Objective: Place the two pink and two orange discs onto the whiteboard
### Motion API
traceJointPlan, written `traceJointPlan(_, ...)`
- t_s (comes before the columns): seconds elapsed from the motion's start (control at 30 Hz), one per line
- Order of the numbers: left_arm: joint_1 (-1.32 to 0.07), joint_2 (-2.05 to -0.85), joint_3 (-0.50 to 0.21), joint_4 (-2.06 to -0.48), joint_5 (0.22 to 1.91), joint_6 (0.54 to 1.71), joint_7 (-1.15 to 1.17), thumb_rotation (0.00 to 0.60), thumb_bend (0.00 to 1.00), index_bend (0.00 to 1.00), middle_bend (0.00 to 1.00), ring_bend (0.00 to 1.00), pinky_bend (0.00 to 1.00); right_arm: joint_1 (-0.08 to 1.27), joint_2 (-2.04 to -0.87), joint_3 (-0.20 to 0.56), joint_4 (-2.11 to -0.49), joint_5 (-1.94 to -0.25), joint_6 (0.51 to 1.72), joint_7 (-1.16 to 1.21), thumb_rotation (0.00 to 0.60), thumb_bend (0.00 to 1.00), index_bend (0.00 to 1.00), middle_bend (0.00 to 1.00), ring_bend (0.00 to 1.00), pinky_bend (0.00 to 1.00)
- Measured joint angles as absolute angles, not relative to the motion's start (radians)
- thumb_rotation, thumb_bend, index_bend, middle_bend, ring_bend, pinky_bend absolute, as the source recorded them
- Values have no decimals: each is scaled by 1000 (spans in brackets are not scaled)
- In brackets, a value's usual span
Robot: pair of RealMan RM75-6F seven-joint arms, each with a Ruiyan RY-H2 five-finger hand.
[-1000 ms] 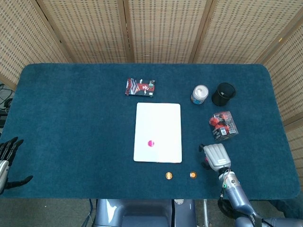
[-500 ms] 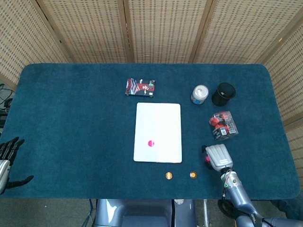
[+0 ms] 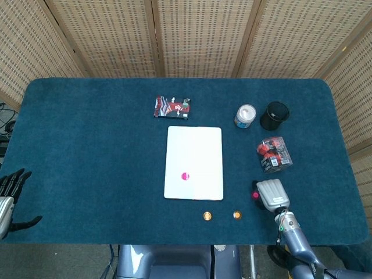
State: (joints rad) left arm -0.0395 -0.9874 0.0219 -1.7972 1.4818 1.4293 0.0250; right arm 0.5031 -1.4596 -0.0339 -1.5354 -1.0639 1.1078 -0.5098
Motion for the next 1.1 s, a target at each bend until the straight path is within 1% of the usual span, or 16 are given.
traceJointPlan(0.57,-40,-993,22,-1798,1477,1429,35,600,0,0,0,0,0,488,-1472,-14,-1495,-1063,1072,-502,600,336,404,979,1000,1000)
traceJointPlan(0.9,-40,-993,22,-1797,1477,1431,35,600,0,0,0,0,0,479,-1481,-4,-1486,-1088,1056,-465,600,337,489,979,1000,1000)
traceJointPlan(1.1,-40,-993,21,-1797,1475,1430,34,600,0,0,0,0,0,478,-1483,9,-1486,-1082,1040,-452,600,337,496,979,1000,1000)
